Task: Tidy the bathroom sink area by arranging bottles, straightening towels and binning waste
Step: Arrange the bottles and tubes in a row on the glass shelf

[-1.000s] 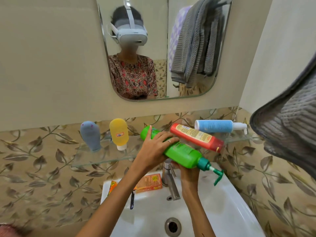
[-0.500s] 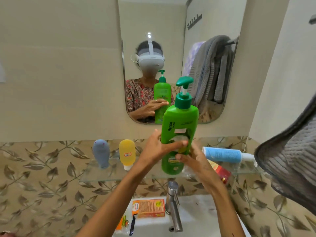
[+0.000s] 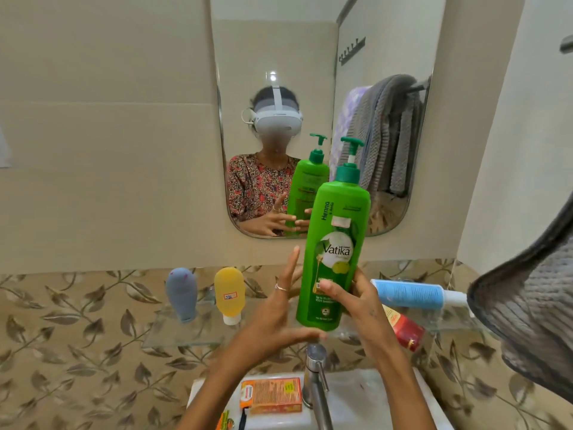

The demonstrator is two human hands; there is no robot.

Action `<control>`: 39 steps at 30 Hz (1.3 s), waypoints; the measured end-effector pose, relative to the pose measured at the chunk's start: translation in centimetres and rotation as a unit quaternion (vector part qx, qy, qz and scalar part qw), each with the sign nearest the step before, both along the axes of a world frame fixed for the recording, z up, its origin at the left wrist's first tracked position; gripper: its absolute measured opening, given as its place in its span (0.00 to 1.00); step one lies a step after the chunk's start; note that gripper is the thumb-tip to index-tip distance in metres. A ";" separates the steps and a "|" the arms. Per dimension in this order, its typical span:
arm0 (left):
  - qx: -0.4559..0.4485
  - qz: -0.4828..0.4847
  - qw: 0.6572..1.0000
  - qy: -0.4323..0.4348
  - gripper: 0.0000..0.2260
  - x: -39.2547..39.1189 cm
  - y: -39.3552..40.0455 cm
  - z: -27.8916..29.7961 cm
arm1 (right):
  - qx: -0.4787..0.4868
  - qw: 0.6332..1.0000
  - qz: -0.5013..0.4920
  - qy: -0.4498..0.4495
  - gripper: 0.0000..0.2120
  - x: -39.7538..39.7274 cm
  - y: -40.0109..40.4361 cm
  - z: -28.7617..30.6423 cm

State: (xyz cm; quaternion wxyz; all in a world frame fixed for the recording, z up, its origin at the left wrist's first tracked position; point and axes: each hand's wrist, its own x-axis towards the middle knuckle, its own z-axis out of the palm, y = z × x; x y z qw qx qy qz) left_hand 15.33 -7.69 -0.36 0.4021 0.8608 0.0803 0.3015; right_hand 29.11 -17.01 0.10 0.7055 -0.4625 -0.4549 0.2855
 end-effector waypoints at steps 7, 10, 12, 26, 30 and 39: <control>0.003 0.051 0.997 -0.060 0.49 -0.2 -0.4 -2.7 | -0.016 0.999 0.041 -0.010 0.23 0.0 0.7 -0.5; -0.042 0.046 0.997 -0.053 0.47 -1.0 0.3 -3.4 | -0.034 0.995 0.089 -0.018 0.24 0.4 1.1 -1.0; -0.050 0.037 0.998 -0.034 0.44 -1.7 1.0 -3.7 | -0.046 0.993 0.107 -0.025 0.24 0.4 1.6 -1.5; -0.006 0.194 0.980 -0.034 0.41 -1.4 3.5 -7.1 | -0.047 0.995 0.073 -0.043 0.20 -0.1 6.5 -4.9; 0.001 0.219 0.974 -0.055 0.39 -1.4 3.0 -7.8 | -0.039 0.995 0.069 -0.065 0.20 -0.2 7.0 -4.8; 0.039 0.307 0.949 -0.063 0.36 -0.7 2.0 -8.2 | -0.045 0.994 0.081 -0.063 0.19 -0.3 7.7 -4.8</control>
